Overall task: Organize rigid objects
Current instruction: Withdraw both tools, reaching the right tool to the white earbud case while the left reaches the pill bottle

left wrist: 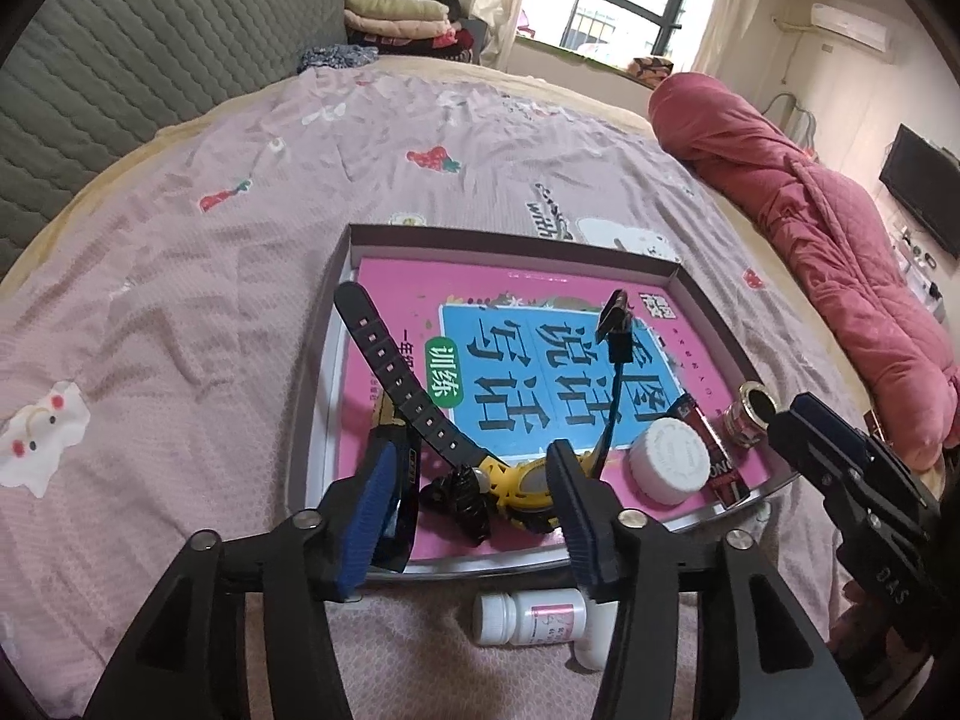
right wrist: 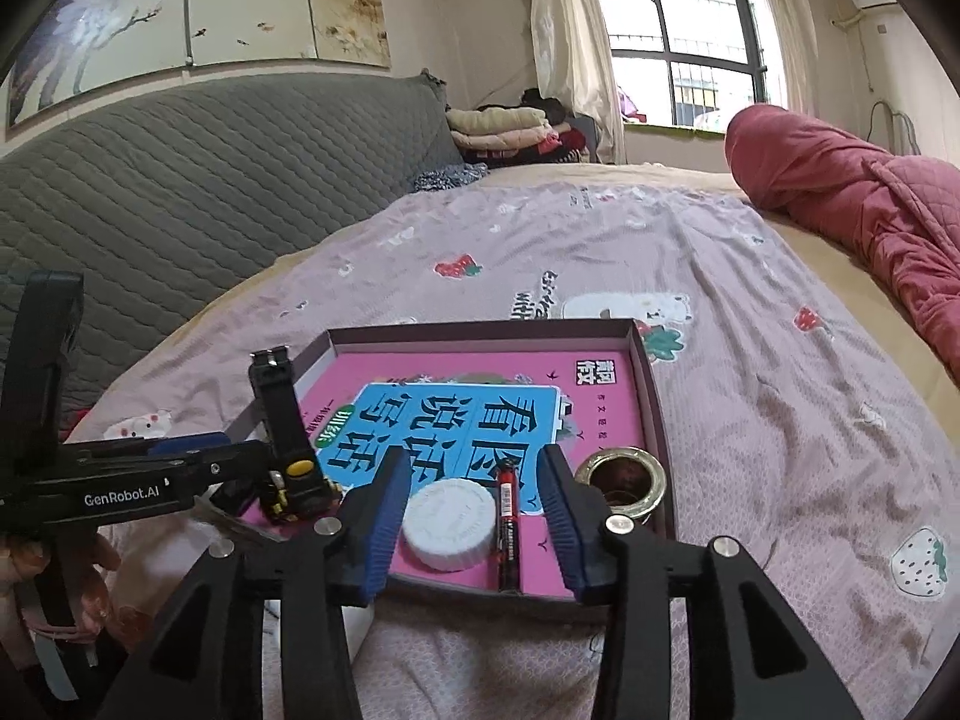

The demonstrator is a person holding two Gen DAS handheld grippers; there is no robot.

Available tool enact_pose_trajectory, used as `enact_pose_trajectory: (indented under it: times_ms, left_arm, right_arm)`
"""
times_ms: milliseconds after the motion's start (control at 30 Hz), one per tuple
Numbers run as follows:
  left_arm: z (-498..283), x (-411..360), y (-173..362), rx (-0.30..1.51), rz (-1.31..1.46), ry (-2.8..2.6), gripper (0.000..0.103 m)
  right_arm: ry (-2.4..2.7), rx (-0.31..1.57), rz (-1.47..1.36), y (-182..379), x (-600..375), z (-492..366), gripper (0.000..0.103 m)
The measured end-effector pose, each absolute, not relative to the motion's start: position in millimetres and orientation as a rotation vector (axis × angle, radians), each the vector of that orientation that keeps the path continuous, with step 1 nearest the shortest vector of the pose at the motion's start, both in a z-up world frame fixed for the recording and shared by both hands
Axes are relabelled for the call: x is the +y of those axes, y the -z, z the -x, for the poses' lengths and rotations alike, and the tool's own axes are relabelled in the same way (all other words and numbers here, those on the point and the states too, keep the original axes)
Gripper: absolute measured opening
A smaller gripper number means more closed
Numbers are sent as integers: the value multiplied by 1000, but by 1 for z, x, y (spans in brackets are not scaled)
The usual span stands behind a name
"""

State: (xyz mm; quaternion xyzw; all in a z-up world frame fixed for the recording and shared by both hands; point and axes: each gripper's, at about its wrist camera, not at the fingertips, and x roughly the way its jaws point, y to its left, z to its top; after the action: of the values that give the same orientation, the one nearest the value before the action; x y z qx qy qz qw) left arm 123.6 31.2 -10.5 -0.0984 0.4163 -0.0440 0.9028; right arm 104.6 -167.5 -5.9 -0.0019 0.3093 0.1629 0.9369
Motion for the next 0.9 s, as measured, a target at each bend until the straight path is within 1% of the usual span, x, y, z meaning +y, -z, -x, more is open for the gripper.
enact_pose_trajectory:
  times_ms: [367,500,600,900]
  left_arm:
    - [-110,39,-5,848,205,85,59]
    - [-104,41,-8,849,199,87,64]
    - [-99,41,-11,845,192,88,64]
    - [-85,38,-5,889,157,107,64]
  right_arm:
    - [-360,630,24,-2,-158,-87,46]
    - [-369,647,23,-2,-155,-83,48]
    - [-377,655,27,-2,-153,-77,50]
    - [-409,708,37,2,-141,-66,50]
